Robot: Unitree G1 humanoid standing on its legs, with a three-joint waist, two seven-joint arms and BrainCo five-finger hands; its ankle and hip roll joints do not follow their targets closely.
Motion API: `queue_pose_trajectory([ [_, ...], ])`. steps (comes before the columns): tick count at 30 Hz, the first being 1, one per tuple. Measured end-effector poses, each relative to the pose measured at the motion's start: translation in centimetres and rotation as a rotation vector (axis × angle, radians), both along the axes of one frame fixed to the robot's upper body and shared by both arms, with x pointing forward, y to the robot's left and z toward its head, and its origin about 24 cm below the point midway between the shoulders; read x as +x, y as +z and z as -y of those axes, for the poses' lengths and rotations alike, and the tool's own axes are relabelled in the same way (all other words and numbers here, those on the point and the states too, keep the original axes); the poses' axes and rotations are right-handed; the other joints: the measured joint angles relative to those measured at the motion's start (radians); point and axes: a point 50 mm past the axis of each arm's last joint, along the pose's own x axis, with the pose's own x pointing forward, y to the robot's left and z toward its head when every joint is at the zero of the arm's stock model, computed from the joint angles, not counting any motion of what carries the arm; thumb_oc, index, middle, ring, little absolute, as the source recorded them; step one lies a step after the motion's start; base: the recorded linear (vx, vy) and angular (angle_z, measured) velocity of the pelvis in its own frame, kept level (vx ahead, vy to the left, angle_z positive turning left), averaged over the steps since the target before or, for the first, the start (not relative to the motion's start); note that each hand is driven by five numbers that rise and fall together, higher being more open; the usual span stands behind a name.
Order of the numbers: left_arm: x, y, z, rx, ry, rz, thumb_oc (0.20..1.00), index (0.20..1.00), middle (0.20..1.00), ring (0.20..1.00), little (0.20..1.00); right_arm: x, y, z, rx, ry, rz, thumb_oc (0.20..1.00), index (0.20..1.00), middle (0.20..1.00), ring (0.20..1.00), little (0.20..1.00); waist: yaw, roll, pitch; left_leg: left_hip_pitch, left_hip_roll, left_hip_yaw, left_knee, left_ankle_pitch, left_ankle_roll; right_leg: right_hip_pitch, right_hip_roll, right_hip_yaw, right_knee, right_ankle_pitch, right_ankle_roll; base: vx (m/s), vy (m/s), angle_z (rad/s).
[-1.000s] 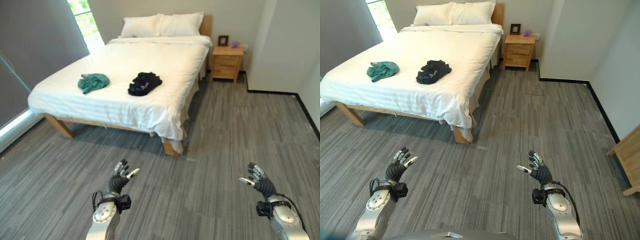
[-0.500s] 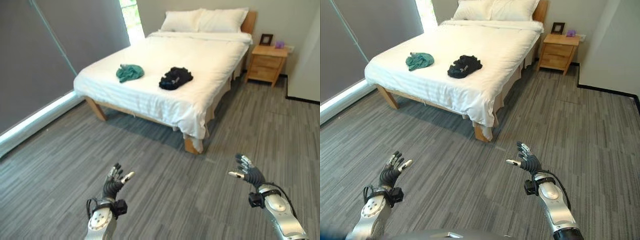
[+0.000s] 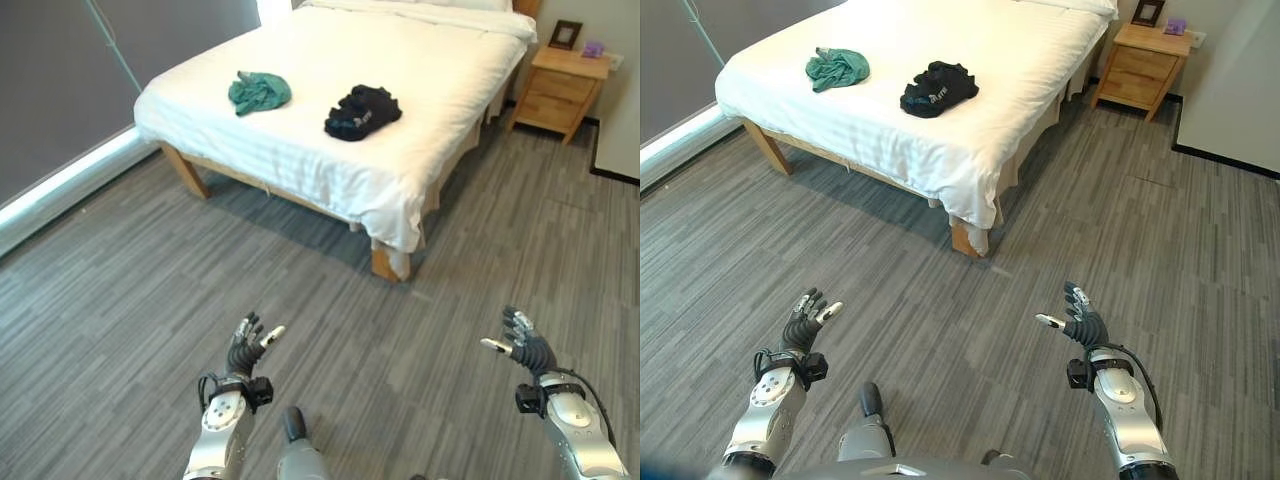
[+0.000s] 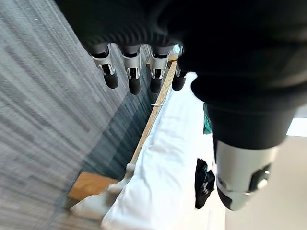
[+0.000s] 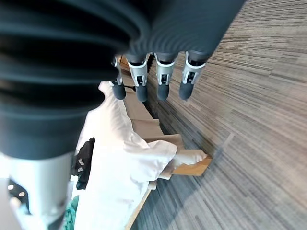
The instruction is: Pick up bed clothes into laundry basket.
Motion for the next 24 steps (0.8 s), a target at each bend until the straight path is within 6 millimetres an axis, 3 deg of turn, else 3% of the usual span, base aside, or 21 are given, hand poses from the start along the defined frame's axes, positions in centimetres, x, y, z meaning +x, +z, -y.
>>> queue_pose_trajectory([
  [1, 0.0, 0.1, -0.4, 0.015, 0.003, -0.001, 1.000, 1.000, 1.000, 1.000, 1.000, -0.2, -0.6, -0.6, 0.029, -0.012, -0.013, 1.000, 1.000, 1.000, 1.000, 1.000, 0.011, -0.031, -0.016, 0.020, -0.043, 0.019, 0.017, -0.022, 0.037, -0.002, -0.061, 0.013, 0.064, -0.031, 0.031, 0.21, 0.280, 0.03],
  [3, 0.4, 0.8, -1.2, 0.050, 0.005, 0.017, 1.000, 1.000, 1.000, 1.000, 1.000, -0.5, -1.2, -2.1, 0.121, -0.016, -0.014, 1.000, 1.000, 1.000, 1.000, 1.000, 0.002, -0.093, -0.031, 0.047, -0.123, 0.044, 0.030, -0.054, 0.067, -0.038, -0.159, 0.035, 0.194, -0.021, 0.011, 0.37, 0.513, 0.30],
  [4, 0.7, 1.5, -2.1, 0.091, 0.005, 0.027, 1.000, 1.000, 1.000, 1.000, 1.000, 0.0, -1.4, -3.8, 0.194, 0.002, 0.000, 1.000, 1.000, 1.000, 1.000, 1.000, -0.015, -0.108, -0.032, 0.070, -0.178, 0.049, 0.029, -0.068, 0.089, -0.114, -0.220, 0.070, 0.368, 0.065, -0.030, 0.34, 0.452, 0.43],
  [5, 1.0, 1.8, -2.4, 0.103, 0.007, 0.036, 1.000, 1.000, 1.000, 1.000, 1.000, 0.1, -1.4, -4.2, 0.196, 0.030, -0.004, 1.000, 1.000, 1.000, 1.000, 1.000, -0.024, -0.098, -0.028, 0.088, -0.202, 0.047, 0.024, -0.080, 0.107, -0.172, -0.249, 0.116, 0.479, 0.172, -0.031, 0.38, 0.419, 0.49],
  [6, 1.1, 2.1, -2.5, 0.115, 0.006, 0.043, 1.000, 1.000, 1.000, 1.000, 1.000, 0.1, -1.4, -4.5, 0.191, 0.050, -0.011, 1.000, 1.000, 1.000, 1.000, 1.000, -0.033, -0.073, -0.026, 0.116, -0.210, 0.031, 0.000, -0.088, 0.117, -0.219, -0.249, 0.181, 0.568, 0.248, -0.017, 0.36, 0.271, 0.68],
  [7, 1.3, 2.3, -2.6, 0.130, 0.000, 0.046, 1.000, 1.000, 1.000, 1.000, 1.000, -0.2, -1.6, -4.7, 0.200, 0.050, -0.019, 1.000, 1.000, 1.000, 1.000, 1.000, -0.047, -0.062, -0.027, 0.129, -0.226, 0.002, -0.015, -0.088, 0.117, -0.242, -0.238, 0.241, 0.604, 0.238, 0.006, 0.51, 0.341, 0.67],
  [8, 1.7, 2.8, -2.7, 0.138, 0.001, 0.070, 1.000, 1.000, 1.000, 1.000, 1.000, -0.2, -1.7, -4.8, 0.205, 0.055, -0.021, 1.000, 1.000, 1.000, 1.000, 1.000, -0.058, -0.053, -0.024, 0.140, -0.234, -0.003, -0.024, -0.109, 0.145, -0.284, -0.217, 0.277, 0.618, 0.219, 0.022, 0.56, 0.278, 0.43],
  [9, 1.5, 3.2, -3.7, 0.158, 0.031, 0.071, 1.000, 1.000, 1.000, 1.000, 1.000, 0.4, -1.1, -5.1, 0.238, 0.061, 0.013, 1.000, 1.000, 1.000, 1.000, 1.000, -0.075, -0.028, 0.017, 0.226, -0.248, -0.028, -0.097, -0.171, 0.194, -0.384, -0.151, 0.288, 0.591, 0.110, 0.027, 0.55, 0.182, 0.13],
  [11, 1.6, 3.3, -3.7, 0.174, 0.020, 0.069, 1.000, 1.000, 1.000, 1.000, 1.000, -0.1, -1.1, -4.6, 0.227, 0.061, 0.007, 1.000, 1.000, 1.000, 1.000, 1.000, -0.099, -0.025, 0.032, 0.271, -0.259, -0.019, -0.118, -0.147, 0.167, -0.421, -0.149, 0.191, 0.497, 0.108, 0.013, 0.86, 0.120, 0.31],
  [12, 1.6, 3.2, -3.0, 0.166, -0.001, 0.073, 1.000, 1.000, 1.000, 1.000, 1.000, -0.9, -1.4, -4.0, 0.206, 0.059, -0.015, 1.000, 1.000, 1.000, 1.000, 1.000, -0.140, -0.030, 0.036, 0.300, -0.269, -0.036, -0.122, -0.221, 0.173, -0.479, -0.098, 0.173, 0.417, 0.110, 0.031, 0.89, 0.055, 0.46],
  [13, 1.6, 3.4, -3.3, 0.168, 0.012, 0.079, 1.000, 1.000, 1.000, 1.000, 1.000, -1.1, -1.5, -3.7, 0.209, 0.048, -0.021, 1.000, 1.000, 1.000, 1.000, 1.000, -0.146, -0.023, 0.046, 0.312, -0.276, -0.048, -0.121, -0.209, 0.156, -0.484, -0.064, 0.186, 0.312, 0.116, 0.045, 0.51, 0.027, 0.49],
  [14, 1.8, 3.3, -3.3, 0.157, 0.018, 0.083, 1.000, 1.000, 1.000, 1.000, 1.000, -1.5, -1.7, -3.4, 0.205, 0.035, -0.029, 1.000, 1.000, 1.000, 1.000, 1.000, -0.170, -0.045, 0.045, 0.328, -0.284, -0.065, -0.123, -0.242, 0.154, -0.502, -0.018, 0.207, 0.203, 0.128, 0.046, 0.41, 0.025, 0.43],
  [15, 1.7, 3.1, -3.3, 0.152, 0.021, 0.074, 1.000, 1.000, 1.000, 1.000, 1.000, -1.8, -1.8, -3.1, 0.201, 0.022, -0.039, 1.000, 1.000, 1.000, 1.000, 1.000, -0.187, -0.052, 0.048, 0.341, -0.287, -0.066, -0.120, -0.237, 0.146, -0.491, 0.019, 0.227, 0.083, 0.146, 0.060, 0.49, 0.034, 0.61],
  [16, 1.7, 3.0, -3.0, 0.149, -0.006, 0.067, 1.000, 1.000, 1.000, 1.000, 1.000, -2.2, -2.0, -2.6, 0.197, -0.001, -0.049, 1.000, 1.000, 1.000, 1.000, 1.000, -0.213, -0.065, 0.047, 0.376, -0.298, -0.065, -0.130, -0.248, 0.134, -0.494, 0.044, 0.205, -0.006, 0.181, 0.040, 0.82, 0.051, 0.70],
  [17, 1.3, 2.5, -2.3, 0.126, -0.015, 0.059, 1.000, 1.000, 1.000, 1.000, 1.000, -2.6, -2.0, -1.7, 0.187, -0.033, -0.051, 1.000, 1.000, 1.000, 1.000, 1.000, -0.232, -0.065, 0.033, 0.421, -0.294, -0.088, -0.140, -0.314, 0.117, -0.485, 0.060, 0.073, -0.094, 0.205, 0.034, 0.61, 0.031, 0.53],
  [18, 1.3, 2.1, -1.5, 0.103, -0.027, 0.055, 1.000, 1.000, 1.000, 1.000, 1.000, -2.6, -1.7, -1.1, 0.175, -0.042, -0.044, 1.000, 1.000, 1.000, 1.000, 1.000, -0.232, -0.056, 0.024, 0.453, -0.289, -0.089, -0.145, -0.348, 0.115, -0.474, 0.057, -0.012, -0.075, 0.213, 0.015, 0.51, 0.009, 0.32],
  [19, 0.9, 1.5, -0.5, 0.077, -0.047, 0.035, 1.000, 1.000, 1.000, 1.000, 1.000, -2.6, -1.5, -0.5, 0.153, -0.035, -0.047, 1.000, 1.000, 1.000, 1.000, 1.000, -0.231, -0.038, -0.010, 0.501, -0.276, -0.100, -0.154, -0.357, 0.082, -0.466, 0.063, -0.061, -0.037, 0.253, -0.030, 0.33, -0.036, 0.02],
  [20, 0.8, 1.2, 0.1, 0.072, -0.074, 0.027, 1.000, 1.000, 1.000, 1.000, 1.000, -2.6, -1.4, -0.2, 0.146, -0.033, -0.045, 1.000, 1.000, 1.000, 1.000, 1.000, -0.230, -0.017, -0.016, 0.520, -0.261, -0.110, -0.147, -0.358, 0.069, -0.448, 0.071, -0.079, -0.029, 0.314, -0.072, 0.51, -0.083, -0.02],
  [21, 0.9, 1.2, 0.3, 0.065, -0.092, 0.023, 1.000, 1.000, 1.000, 1.000, 1.000, -2.0, -1.0, -0.3, 0.146, -0.025, -0.028, 1.000, 1.000, 1.000, 1.000, 1.000, -0.232, 0.004, -0.015, 0.543, -0.236, -0.123, -0.121, -0.338, 0.031, -0.418, 0.093, -0.077, -0.020, 0.310, -0.150, 0.63, -0.255, -0.01],
  [23, 1.3, 1.3, 0.8, 0.052, -0.108, 0.030, 1.000, 1.000, 1.000, 1.000, 1.000, -1.2, -0.8, -0.6, 0.155, -0.018, -0.011, 1.000, 1.000, 1.000, 1.000, 1.000, -0.232, 0.009, -0.011, 0.483, -0.203, -0.174, 0.122, -0.298, -0.021, -0.330, 0.120, -0.045, -0.028, 0.260, -0.196, 0.46, -0.275, 0.10],
  [24, 1.7, 1.5, 1.1, 0.040, -0.108, 0.046, 1.000, 1.000, 1.000, 1.000, 1.000, -1.2, -0.8, -0.5, 0.164, -0.030, -0.003, 1.000, 1.000, 1.000, 1.000, 1.000, -0.229, -0.015, -0.001, 0.363, -0.188, -0.184, 0.416, -0.258, -0.078, -0.296, 0.120, -0.025, -0.029, 0.227, -0.220, 0.19, -0.118, -0.01],
])
